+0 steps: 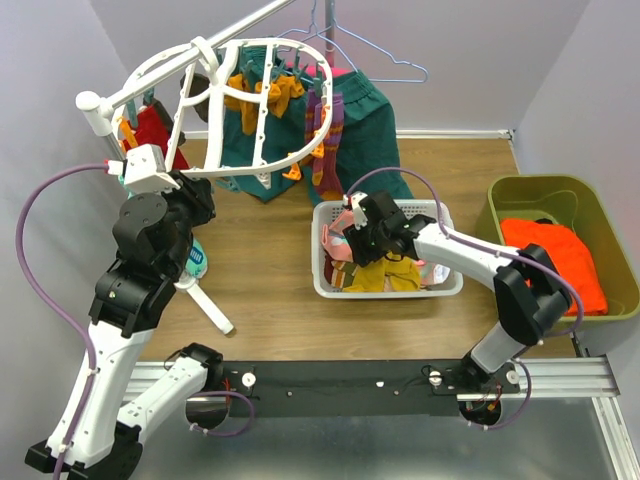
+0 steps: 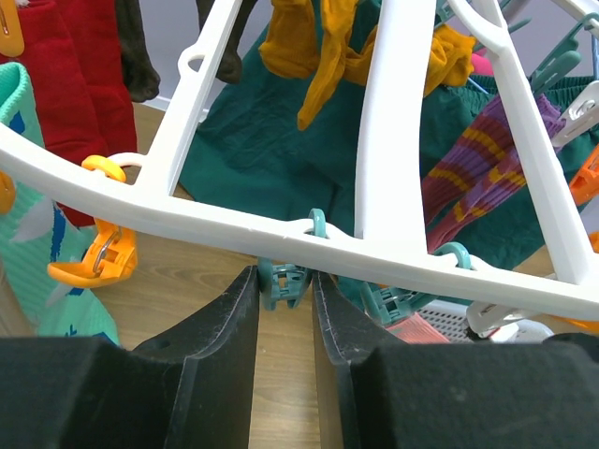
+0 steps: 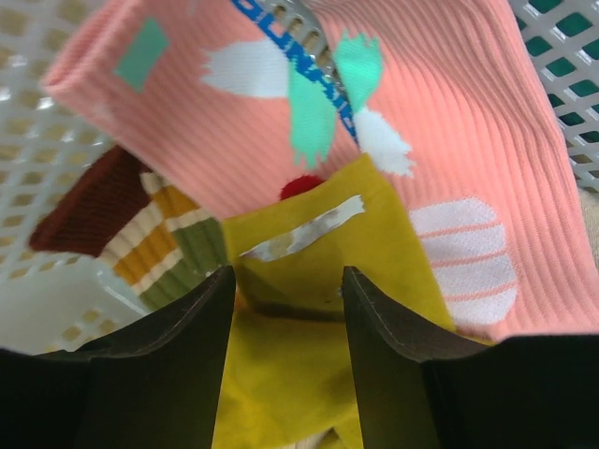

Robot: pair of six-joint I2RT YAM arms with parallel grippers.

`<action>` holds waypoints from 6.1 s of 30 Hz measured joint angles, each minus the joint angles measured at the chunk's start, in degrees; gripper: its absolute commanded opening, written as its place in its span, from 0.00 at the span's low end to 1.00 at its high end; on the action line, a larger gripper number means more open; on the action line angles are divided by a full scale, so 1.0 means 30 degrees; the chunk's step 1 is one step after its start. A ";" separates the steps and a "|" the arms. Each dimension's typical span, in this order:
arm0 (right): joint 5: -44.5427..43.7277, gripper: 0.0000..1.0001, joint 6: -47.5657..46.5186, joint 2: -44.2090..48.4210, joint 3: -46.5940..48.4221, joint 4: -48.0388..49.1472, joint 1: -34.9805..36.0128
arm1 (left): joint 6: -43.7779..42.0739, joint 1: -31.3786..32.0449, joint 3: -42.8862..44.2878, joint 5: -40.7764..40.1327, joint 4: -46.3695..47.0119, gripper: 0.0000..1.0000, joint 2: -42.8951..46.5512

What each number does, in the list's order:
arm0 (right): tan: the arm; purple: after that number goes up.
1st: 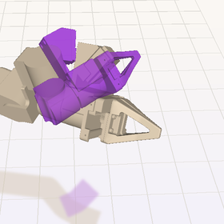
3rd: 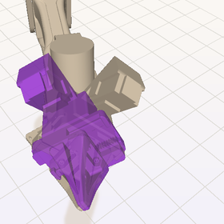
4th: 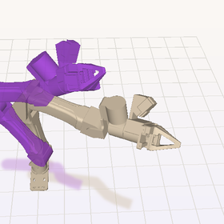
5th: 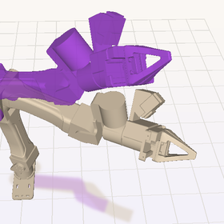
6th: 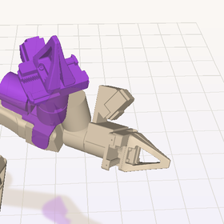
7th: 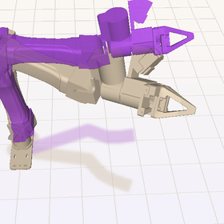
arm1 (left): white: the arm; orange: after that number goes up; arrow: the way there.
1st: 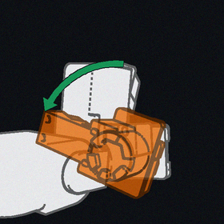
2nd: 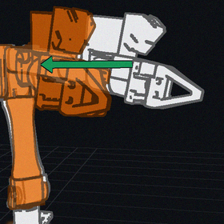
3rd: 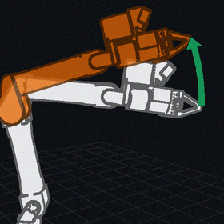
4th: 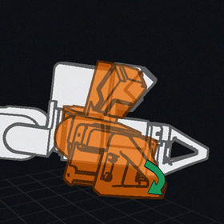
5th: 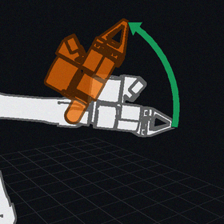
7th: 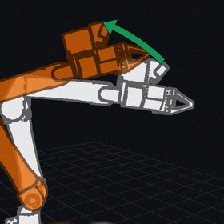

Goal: Clip the socks to the hanger
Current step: Pick up the sock from the bin, then clamp the sock onto the hanger.

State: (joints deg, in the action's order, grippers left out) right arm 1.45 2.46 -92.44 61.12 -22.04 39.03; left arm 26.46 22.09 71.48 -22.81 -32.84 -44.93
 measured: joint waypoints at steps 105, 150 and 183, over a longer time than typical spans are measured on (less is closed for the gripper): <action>0.4925 0.01 0.6309 -0.1843 0.3279 1.8928 0.6222 | 0.0852 0.0000 -0.0401 0.1880 0.0146 0.00 0.0175; 0.3818 0.02 0.8845 -0.3876 0.5537 2.1493 0.6258 | 0.0845 -0.0007 -0.0503 0.2499 0.0342 0.00 0.0379; 0.4102 0.02 0.8772 -0.3869 0.5552 2.1857 0.6258 | 0.0678 -0.0007 -0.0597 0.2667 0.0306 0.00 0.0350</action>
State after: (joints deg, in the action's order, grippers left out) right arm 13.76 28.77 -104.05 77.78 43.53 57.80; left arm 28.49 22.06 69.69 -14.81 -31.92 -43.88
